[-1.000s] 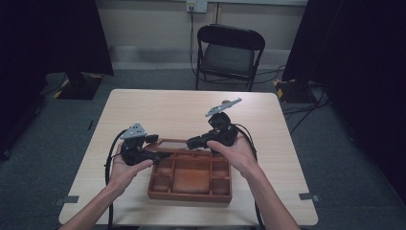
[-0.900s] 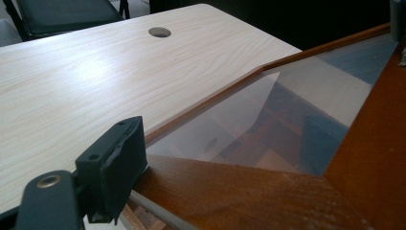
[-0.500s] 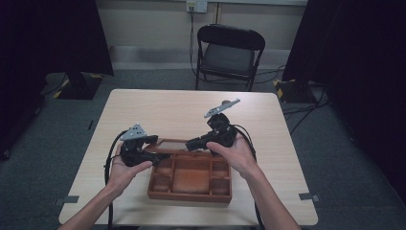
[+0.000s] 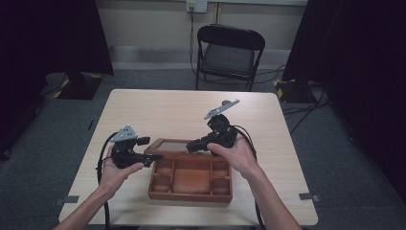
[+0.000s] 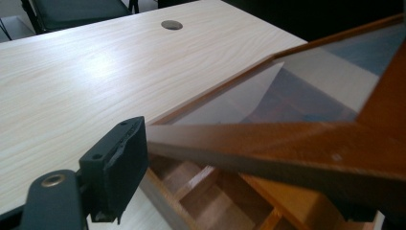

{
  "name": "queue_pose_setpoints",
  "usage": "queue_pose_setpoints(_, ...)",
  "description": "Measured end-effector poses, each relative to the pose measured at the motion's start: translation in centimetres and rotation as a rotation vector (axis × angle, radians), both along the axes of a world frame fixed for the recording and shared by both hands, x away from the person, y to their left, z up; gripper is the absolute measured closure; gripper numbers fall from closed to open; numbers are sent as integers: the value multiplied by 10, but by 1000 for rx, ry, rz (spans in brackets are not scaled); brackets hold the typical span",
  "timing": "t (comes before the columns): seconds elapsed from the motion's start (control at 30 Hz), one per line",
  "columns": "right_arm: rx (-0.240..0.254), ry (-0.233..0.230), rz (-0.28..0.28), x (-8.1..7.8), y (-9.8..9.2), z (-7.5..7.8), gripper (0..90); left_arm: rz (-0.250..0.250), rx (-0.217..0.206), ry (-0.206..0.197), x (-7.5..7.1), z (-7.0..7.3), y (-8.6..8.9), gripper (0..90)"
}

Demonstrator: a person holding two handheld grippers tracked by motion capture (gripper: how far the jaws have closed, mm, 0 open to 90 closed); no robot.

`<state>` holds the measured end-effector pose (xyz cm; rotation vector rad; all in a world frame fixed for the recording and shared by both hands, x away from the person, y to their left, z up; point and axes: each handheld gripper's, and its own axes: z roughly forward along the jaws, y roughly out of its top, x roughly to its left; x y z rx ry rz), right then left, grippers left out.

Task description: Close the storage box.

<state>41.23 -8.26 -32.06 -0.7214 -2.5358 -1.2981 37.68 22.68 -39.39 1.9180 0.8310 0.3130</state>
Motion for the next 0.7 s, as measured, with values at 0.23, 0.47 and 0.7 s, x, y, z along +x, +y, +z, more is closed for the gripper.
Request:
queue_pose_setpoints(0.23, -14, -2, 7, -2, 1, -1, 821, 31, 6, 43, 4, -10, 17, 173)
queue_pose_setpoints(0.47, -25, 1, 16, -5, -1, -3, 820, 35, 70, 107, 17, -28, 25, 187)
queue_pose_setpoints(0.7, -39, -3, 18, -9, -2, -6, 819, 87, 85, 109, 24, -33, 33, 177)
